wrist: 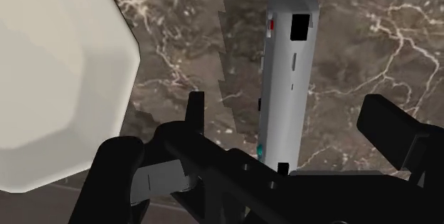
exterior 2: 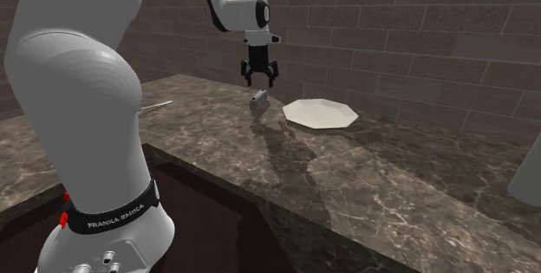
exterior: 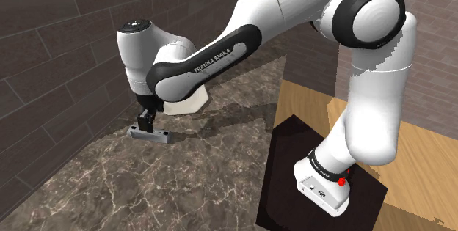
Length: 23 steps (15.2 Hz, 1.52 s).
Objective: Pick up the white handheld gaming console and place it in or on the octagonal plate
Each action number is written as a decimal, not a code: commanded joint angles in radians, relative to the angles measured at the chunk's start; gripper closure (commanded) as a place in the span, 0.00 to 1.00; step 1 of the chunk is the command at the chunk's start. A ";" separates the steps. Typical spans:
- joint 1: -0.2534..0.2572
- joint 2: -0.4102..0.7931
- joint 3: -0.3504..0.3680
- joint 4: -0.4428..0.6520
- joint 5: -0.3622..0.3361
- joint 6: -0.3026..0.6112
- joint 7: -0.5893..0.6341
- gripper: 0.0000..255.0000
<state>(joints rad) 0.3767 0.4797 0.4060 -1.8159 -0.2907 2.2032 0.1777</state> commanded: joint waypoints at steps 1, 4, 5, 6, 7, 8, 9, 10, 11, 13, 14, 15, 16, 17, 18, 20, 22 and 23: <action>0.032 0.065 -0.003 0.050 -0.029 0.009 0.003 0.00; 0.037 0.088 -0.012 0.043 -0.041 0.038 0.010 0.00; 0.038 0.096 -0.015 0.041 -0.046 0.048 0.013 0.00; 0.040 0.104 -0.018 0.040 -0.050 0.057 0.016 0.00; 0.041 0.112 -0.021 0.038 -0.054 0.066 0.018 0.00; 0.043 0.120 -0.024 0.037 -0.058 0.075 0.021 0.00; 0.044 0.125 -0.026 0.036 -0.061 0.081 0.022 0.00; 0.044 0.125 -0.026 0.036 -0.061 0.081 0.022 0.00; 0.044 0.125 -0.026 0.036 -0.061 0.081 0.022 0.00; 0.044 0.125 -0.026 0.036 -0.061 0.081 0.022 0.00; 0.044 0.125 -0.026 0.036 -0.061 0.081 0.022 0.00; 0.044 0.125 -0.026 0.036 -0.061 0.081 0.022 0.00; 0.044 0.125 -0.026 0.036 -0.061 0.081 0.022 0.00; 0.044 0.125 -0.026 0.036 -0.061 0.081 0.022 1.00; 0.044 0.125 -0.026 0.036 -0.061 0.081 0.022 1.00; 0.044 0.125 -0.026 0.036 -0.061 0.081 0.022 1.00; 0.044 0.125 -0.026 0.037 -0.061 0.080 0.022 1.00; 0.044 0.125 -0.026 0.036 -0.061 0.081 0.022 1.00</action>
<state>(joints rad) 0.4206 0.6045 0.3805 -1.7795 -0.3514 2.2838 0.1999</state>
